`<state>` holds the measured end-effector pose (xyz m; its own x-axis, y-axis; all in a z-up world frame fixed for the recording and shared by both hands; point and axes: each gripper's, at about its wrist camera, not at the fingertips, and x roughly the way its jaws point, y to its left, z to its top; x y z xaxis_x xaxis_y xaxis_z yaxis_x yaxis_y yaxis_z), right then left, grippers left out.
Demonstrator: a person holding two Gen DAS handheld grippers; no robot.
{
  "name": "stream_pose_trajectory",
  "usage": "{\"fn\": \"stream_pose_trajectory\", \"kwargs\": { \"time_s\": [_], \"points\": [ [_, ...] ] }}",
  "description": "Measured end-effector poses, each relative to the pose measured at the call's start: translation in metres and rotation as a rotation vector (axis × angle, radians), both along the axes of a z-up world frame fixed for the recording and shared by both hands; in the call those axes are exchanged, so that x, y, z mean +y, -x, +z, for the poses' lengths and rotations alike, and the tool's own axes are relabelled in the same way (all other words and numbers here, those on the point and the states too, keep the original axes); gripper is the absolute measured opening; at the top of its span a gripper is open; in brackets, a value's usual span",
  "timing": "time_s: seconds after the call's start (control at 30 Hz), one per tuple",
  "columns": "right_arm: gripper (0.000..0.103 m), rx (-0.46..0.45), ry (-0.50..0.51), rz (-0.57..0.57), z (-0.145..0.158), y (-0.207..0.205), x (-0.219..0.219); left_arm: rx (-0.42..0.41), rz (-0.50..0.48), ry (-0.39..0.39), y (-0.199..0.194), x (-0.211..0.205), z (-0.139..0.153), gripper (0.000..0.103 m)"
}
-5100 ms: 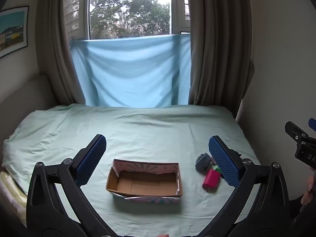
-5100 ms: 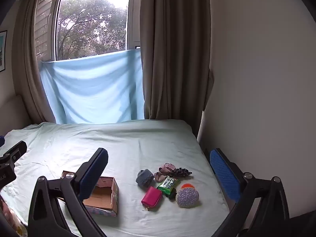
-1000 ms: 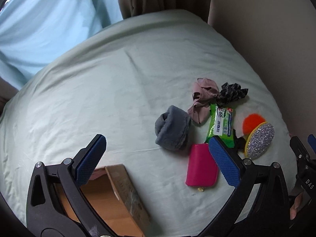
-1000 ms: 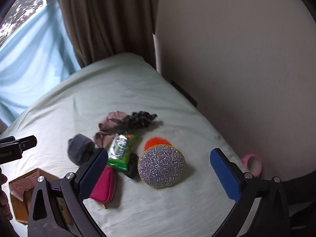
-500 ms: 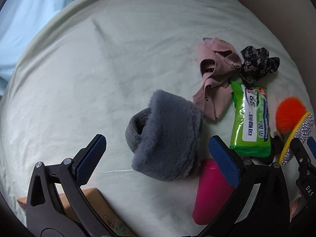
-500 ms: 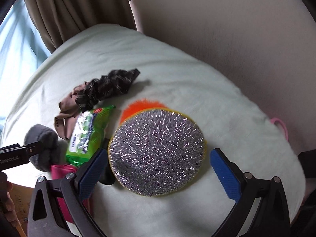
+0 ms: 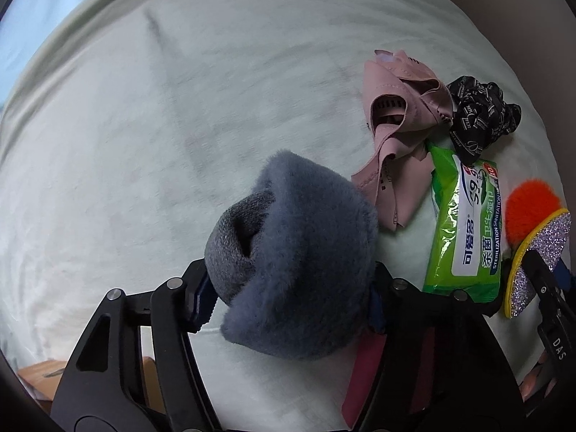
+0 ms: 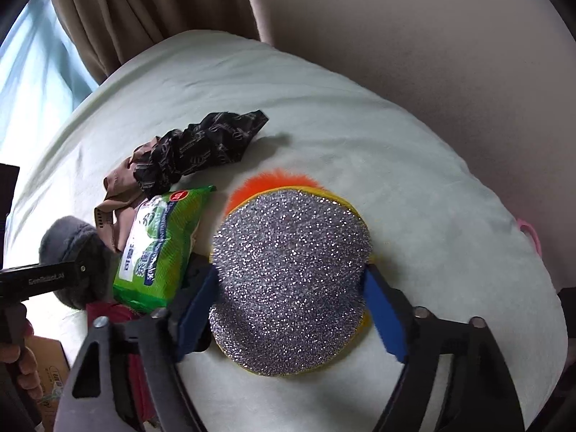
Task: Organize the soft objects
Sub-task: 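Carry the grey sock and silver scrubber over the box with both tools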
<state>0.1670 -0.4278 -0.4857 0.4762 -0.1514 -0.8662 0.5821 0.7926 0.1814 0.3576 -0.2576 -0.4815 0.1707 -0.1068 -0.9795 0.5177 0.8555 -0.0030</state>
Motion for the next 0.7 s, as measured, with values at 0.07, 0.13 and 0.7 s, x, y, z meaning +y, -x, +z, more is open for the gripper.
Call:
{"fn": "stream_pose_trajectory", "kwargs": {
  "time_s": [0.07,0.13,0.7],
  "points": [
    [0.064,-0.003,-0.006,0.006,0.001,0.002,0.002,0.0,0.006,0.012,0.001,0.003,0.004,0.058],
    [0.059,-0.008,-0.013,0.006,0.004,0.003,0.003,-0.014,0.008,0.015,0.003,0.006,0.012,0.058],
    [0.049,-0.099,0.012,0.078,0.097,0.032,0.008,-0.147,0.099,0.11,0.065,0.029,0.152,0.058]
  ]
}}
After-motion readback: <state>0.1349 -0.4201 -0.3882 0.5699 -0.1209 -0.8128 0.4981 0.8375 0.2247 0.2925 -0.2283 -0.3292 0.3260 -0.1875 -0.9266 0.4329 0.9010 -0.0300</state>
